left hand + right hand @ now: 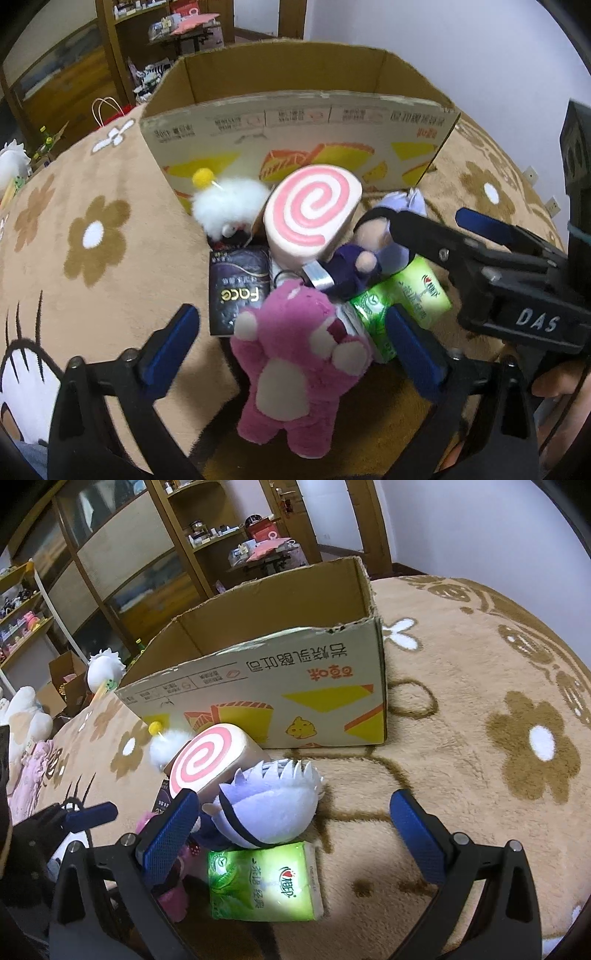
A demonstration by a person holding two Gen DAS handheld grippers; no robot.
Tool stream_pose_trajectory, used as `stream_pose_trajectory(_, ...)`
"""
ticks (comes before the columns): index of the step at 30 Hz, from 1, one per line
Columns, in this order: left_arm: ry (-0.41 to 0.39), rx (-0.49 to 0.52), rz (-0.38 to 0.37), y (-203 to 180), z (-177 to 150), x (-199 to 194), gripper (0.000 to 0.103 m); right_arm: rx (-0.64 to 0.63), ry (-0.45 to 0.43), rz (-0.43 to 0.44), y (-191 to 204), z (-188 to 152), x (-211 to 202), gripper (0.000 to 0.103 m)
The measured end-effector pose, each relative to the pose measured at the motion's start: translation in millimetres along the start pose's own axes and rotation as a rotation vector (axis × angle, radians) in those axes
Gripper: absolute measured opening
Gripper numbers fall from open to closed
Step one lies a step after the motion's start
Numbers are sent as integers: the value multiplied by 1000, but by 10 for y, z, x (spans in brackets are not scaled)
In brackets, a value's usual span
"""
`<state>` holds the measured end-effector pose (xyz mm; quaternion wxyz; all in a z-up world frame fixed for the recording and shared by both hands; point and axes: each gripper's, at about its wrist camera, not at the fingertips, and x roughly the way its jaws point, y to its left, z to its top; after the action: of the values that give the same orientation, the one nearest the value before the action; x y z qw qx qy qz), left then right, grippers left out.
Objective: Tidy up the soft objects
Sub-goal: 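Close the left tool on the pink bear while the right tool grasps the white-purple plush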
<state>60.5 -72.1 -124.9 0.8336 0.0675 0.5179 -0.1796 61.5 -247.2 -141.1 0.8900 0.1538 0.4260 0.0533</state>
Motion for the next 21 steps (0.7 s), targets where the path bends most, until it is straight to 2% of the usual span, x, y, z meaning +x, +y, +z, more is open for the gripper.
stream_pose_trajectory(2,18,-9,6,8,-15,56,94,9,-1,17,6,1,20,103)
stream_pose_trajectory(4,29,-15,18,23,-26,92,87,2,3,20,30,8,57,103)
stream_pose_trajectory(8,37,-38,17,80,-34,119,80,-12,24,15,46,15,149,99)
stream_pose_trajectory(10,34,-41,10,83,-31,113,71,-13,26,15,55,9,187,92)
stream_pose_trajectory(11,34,-38,11,80,-26,111,70,-15,29,16,61,10,205,91)
stream_pose_trajectory(15,34,-15,16,72,-23,101,60,-26,35,31,96,-7,226,68)
stream_pose_trajectory(21,17,-35,25,120,-1,46,55,-40,13,16,134,-18,196,64)
